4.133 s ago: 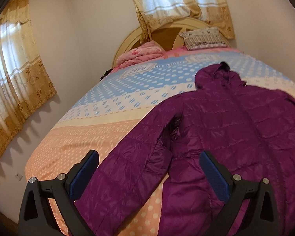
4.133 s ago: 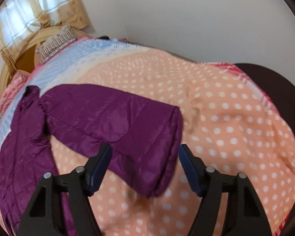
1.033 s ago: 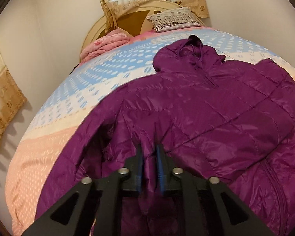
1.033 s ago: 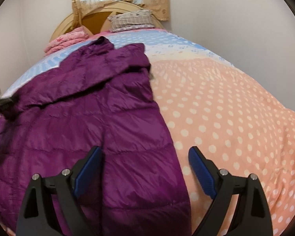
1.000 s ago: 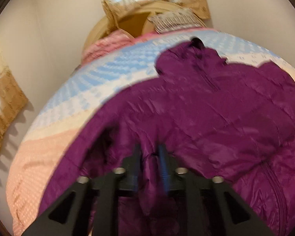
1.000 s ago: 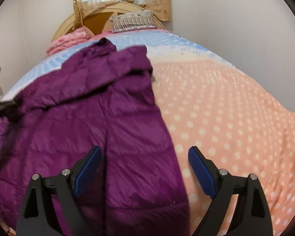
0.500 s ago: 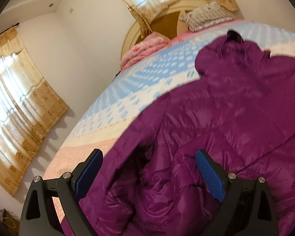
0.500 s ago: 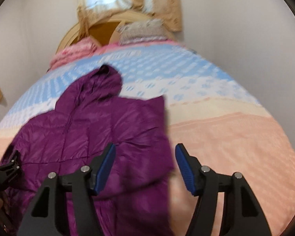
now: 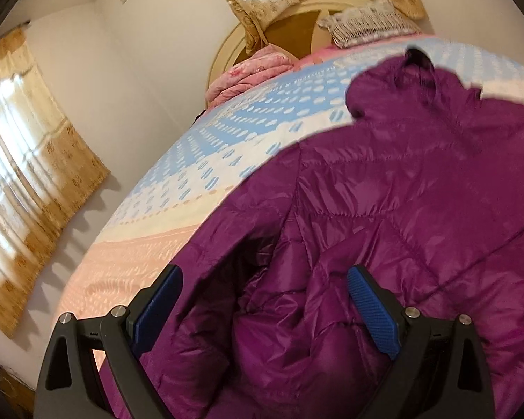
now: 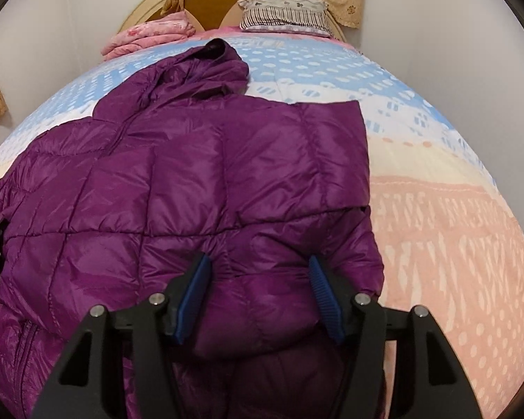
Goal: Fold large clothes
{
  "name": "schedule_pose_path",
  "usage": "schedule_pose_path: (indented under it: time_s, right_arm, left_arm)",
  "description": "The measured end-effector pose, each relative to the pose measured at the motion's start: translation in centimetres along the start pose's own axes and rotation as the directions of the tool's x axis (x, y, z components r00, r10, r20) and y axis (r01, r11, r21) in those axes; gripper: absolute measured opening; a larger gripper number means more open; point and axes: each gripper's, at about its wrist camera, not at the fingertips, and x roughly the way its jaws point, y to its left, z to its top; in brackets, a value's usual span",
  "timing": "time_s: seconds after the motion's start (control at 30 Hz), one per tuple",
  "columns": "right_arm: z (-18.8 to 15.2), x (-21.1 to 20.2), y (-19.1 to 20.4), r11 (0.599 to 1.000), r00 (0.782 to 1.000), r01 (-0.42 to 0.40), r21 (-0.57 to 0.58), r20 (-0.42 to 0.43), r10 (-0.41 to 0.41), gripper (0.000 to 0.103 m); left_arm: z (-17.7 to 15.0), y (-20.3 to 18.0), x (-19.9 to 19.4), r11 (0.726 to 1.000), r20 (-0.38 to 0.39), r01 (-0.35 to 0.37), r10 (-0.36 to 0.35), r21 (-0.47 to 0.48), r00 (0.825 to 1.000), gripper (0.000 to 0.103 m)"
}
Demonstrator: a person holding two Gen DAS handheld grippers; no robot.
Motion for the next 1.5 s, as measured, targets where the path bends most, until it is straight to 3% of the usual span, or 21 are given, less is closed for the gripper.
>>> schedule_pose_path:
  time_s: [0.1, 0.3, 0.47, 0.6, 1.5]
  right_arm:
    - [0.6, -3.0, -0.2, 0.997, 0.995, -0.051, 0.052, 0.092, 0.046, 0.063]
    - [2.0, -2.6, -0.2, 0.995, 0.991, 0.059, 0.077, 0.116, -0.068, 0.063]
    - [2.8, 0.4, -0.3, 0.998, 0.996, 0.056, 0.036, 0.071, -0.058, 0.063]
    - [2.0, 2.6, -0.2, 0.999, 0.999, 0.041, 0.016, -0.013, -0.040, 0.063]
    - [1.7, 3.1, 1.0, 0.993, 0.993, 0.118, -0.033, -0.015, -0.118, 0.065]
  left_arm:
    - [0.9, 1.3, -2.5, 0.998, 0.065, 0.029, -0.026, -0.053, 0.998, 0.095]
    - [1.9, -1.5, -2.2, 0.998, 0.044, 0.053, -0.053, -0.018, 0.998, 0.096]
    - [0.5, -4.0, 1.2, 0.999, -0.055, 0.029, -0.027, 0.042, 0.998, 0.096]
    - [0.2, -4.3, 1.5, 0.998, -0.065, 0.041, -0.038, 0.044, 0.997, 0.096]
    - [0.4, -3.4, 2.4, 0.994, -0.098, 0.106, -0.106, -0.002, 0.990, 0.096]
